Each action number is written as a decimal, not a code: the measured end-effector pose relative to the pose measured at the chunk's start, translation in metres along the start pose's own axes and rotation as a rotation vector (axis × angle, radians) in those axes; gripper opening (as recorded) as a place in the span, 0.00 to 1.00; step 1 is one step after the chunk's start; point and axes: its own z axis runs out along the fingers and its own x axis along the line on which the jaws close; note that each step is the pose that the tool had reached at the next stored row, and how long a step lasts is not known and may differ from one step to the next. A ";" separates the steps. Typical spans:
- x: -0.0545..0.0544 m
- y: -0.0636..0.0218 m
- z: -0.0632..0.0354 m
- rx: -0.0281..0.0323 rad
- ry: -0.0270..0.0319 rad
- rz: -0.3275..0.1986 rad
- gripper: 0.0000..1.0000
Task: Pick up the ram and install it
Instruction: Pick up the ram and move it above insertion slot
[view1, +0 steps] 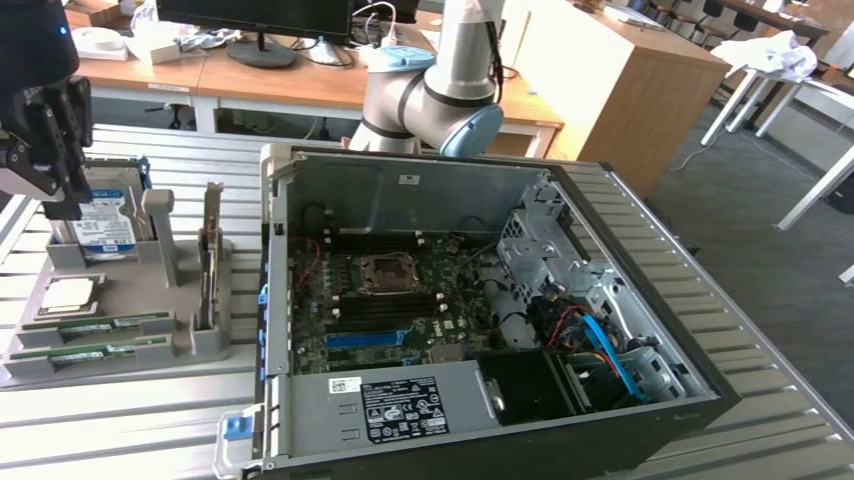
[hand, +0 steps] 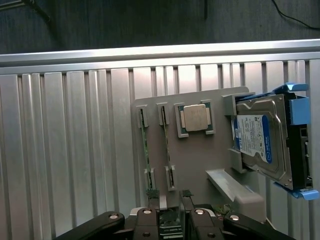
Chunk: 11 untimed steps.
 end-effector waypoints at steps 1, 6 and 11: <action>0.000 0.0000 0.0005 0.0000 0.0001 0.000 0.30; 0.000 0.0000 0.0028 0.0000 0.0001 0.000 0.30; 0.000 0.0001 0.0050 0.0000 0.0001 0.000 0.30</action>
